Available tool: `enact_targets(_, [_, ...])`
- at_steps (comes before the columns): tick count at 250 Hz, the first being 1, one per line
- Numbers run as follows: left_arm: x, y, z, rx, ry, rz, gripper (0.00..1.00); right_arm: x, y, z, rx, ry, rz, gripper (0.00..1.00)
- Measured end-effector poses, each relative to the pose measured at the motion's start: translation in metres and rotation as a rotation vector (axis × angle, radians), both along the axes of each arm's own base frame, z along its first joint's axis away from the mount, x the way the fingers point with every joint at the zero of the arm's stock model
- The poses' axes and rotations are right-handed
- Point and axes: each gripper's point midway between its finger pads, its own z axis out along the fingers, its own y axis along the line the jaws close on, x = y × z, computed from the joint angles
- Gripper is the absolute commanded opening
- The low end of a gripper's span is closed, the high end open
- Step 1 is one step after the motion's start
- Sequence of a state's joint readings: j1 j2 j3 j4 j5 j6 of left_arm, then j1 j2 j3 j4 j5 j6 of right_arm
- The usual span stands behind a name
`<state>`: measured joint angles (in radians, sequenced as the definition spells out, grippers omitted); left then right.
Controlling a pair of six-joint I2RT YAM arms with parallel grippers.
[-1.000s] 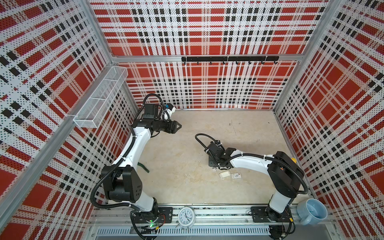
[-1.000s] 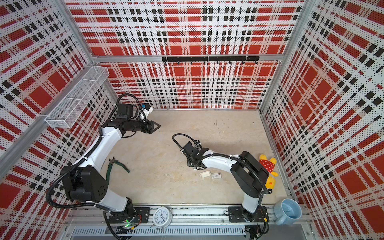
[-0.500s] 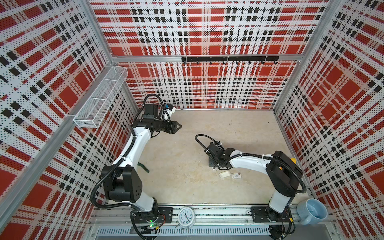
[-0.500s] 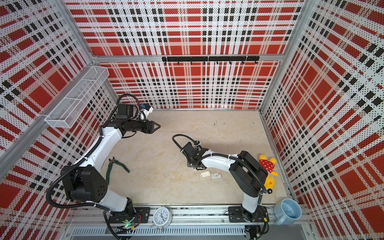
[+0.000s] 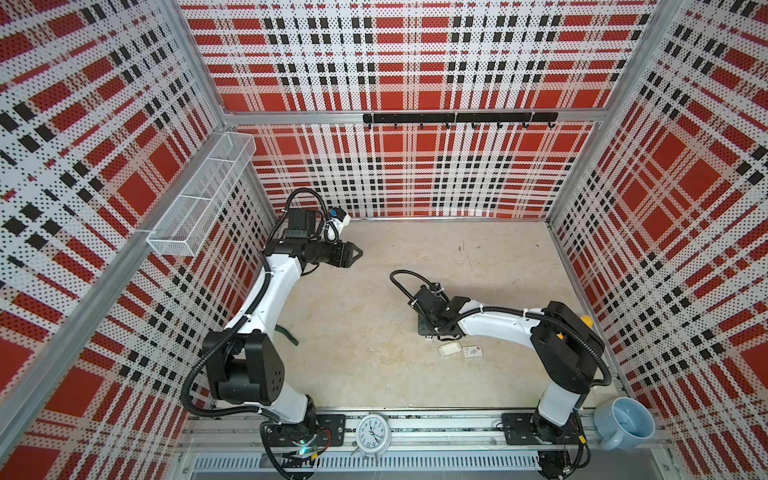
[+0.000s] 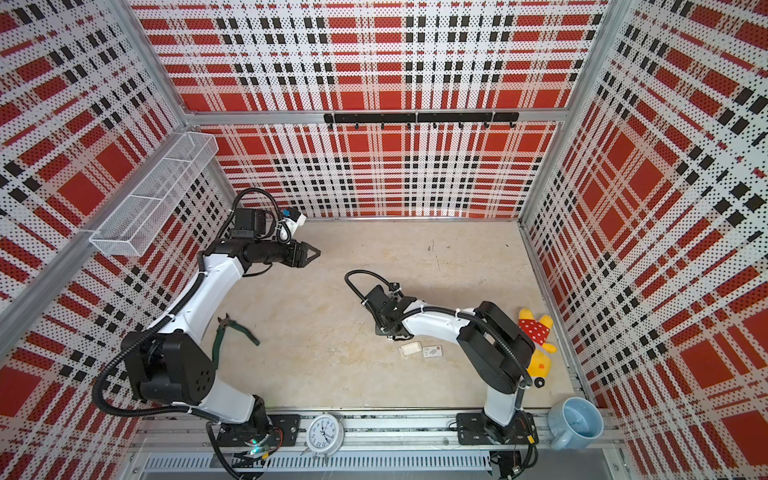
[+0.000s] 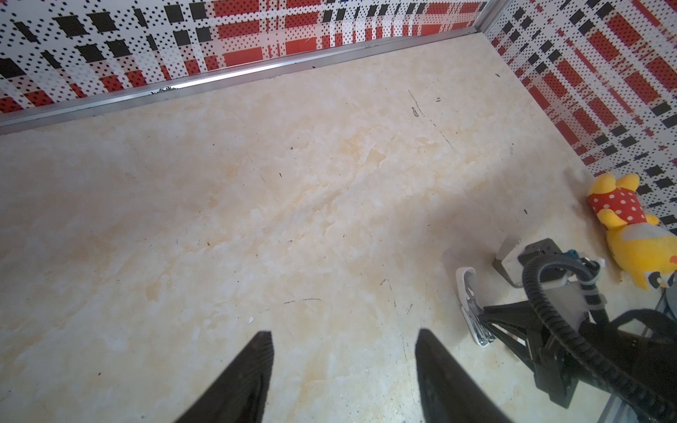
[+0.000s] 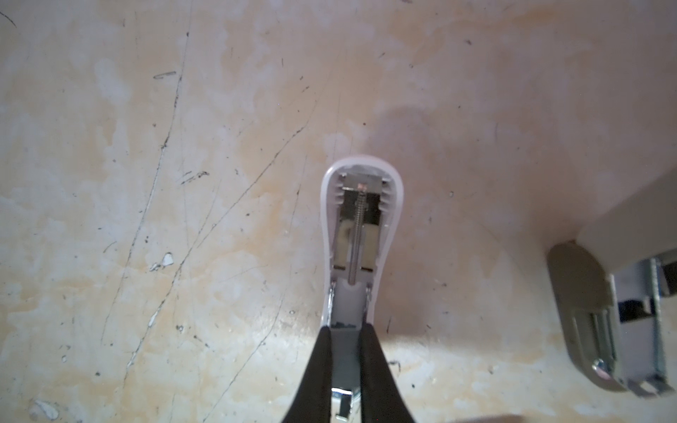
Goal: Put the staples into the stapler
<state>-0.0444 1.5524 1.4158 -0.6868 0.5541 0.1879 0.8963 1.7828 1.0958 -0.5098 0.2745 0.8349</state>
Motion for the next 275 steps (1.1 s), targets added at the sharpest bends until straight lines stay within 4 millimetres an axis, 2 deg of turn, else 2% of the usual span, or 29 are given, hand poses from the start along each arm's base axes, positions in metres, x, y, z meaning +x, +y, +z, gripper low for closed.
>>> enact_targets(61, [0.000,0.000,0.000,-0.004,0.000,-0.002,0.65,0.001,-0.003,0.001,-0.016,-0.004,-0.001,0.13])
enact_targets(123, [0.000,0.001,0.001,-0.009,-0.001,-0.001,0.65,0.007,0.002,0.011,-0.008,-0.027,0.002,0.14])
enact_targets(275, [0.001,0.000,0.001,-0.012,-0.004,-0.003,0.65,0.005,0.003,0.007,0.004,-0.022,-0.002,0.13])
